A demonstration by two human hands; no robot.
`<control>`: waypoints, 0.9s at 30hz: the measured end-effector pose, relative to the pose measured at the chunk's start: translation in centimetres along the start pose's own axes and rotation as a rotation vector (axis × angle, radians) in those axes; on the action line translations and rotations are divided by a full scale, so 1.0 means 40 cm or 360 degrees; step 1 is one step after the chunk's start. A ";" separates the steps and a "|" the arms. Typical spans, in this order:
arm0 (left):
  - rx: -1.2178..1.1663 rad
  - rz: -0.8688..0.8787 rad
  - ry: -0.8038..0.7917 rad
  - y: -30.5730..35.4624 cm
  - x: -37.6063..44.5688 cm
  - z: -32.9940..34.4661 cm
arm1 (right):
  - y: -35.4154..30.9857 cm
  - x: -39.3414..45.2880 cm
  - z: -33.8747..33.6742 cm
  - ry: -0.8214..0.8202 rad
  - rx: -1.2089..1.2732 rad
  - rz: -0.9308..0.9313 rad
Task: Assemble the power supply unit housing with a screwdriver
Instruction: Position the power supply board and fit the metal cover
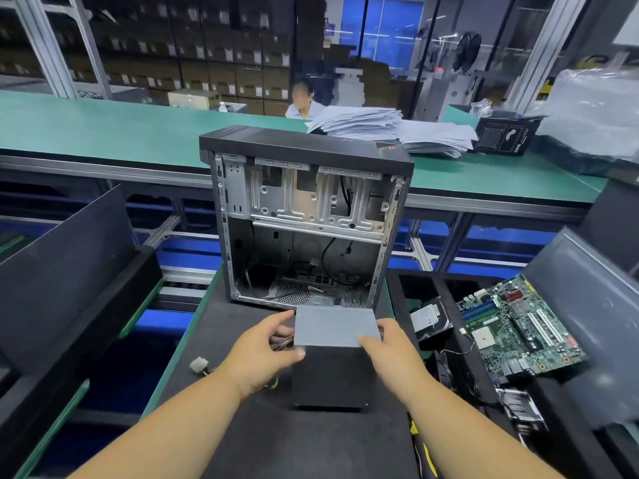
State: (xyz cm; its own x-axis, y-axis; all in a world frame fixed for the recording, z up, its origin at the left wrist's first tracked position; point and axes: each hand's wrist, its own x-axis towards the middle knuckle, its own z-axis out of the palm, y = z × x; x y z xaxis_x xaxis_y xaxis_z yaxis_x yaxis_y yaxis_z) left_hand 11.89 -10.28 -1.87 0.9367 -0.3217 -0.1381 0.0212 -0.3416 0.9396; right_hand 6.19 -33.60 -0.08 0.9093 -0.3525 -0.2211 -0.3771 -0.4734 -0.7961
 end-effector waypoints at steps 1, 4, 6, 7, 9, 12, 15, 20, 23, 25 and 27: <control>0.0036 0.0007 -0.0010 0.001 -0.001 -0.002 | 0.001 0.003 -0.003 0.0003 -0.0037 0.0040; 0.0083 -0.0005 -0.0018 0.015 0.001 -0.002 | -0.003 0.012 -0.006 0.0027 -0.0264 0.0095; 0.0154 -0.0023 0.0025 0.021 0.002 0.003 | -0.004 0.015 -0.001 0.0034 -0.0314 0.0105; 0.0180 -0.0032 0.0049 0.023 0.002 0.006 | -0.005 0.014 0.001 0.0034 -0.0314 0.0117; 0.0179 -0.0049 0.0086 0.025 0.002 0.016 | -0.009 0.012 0.002 0.0027 -0.0319 0.0129; 0.0095 -0.0107 0.0099 0.027 0.004 0.027 | -0.013 0.016 0.003 -0.0014 -0.0266 0.0161; -0.0103 -0.0239 0.0049 0.034 0.008 0.031 | -0.015 0.023 -0.001 -0.0084 -0.0017 0.0235; -0.0311 -0.0316 -0.0022 0.038 0.018 0.040 | -0.021 0.020 -0.010 -0.0141 0.0246 0.0260; -0.0300 -0.0311 0.0018 0.034 0.018 0.044 | -0.027 0.018 -0.011 -0.0153 0.0268 0.0293; -0.0313 -0.0329 0.0027 0.034 0.021 0.046 | -0.029 0.020 -0.010 -0.0162 0.0249 0.0313; -0.0363 -0.0372 0.0013 0.041 0.028 0.049 | -0.034 0.025 -0.010 -0.0180 0.0229 0.0335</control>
State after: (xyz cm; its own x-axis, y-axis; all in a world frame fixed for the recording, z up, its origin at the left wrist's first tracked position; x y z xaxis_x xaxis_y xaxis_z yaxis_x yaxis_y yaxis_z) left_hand 12.30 -12.92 -1.09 0.8999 -0.2506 -0.3569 0.3131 -0.1984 0.9288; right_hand 7.55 -33.65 1.00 0.8305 -0.3345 -0.4454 -0.5383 -0.2767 -0.7960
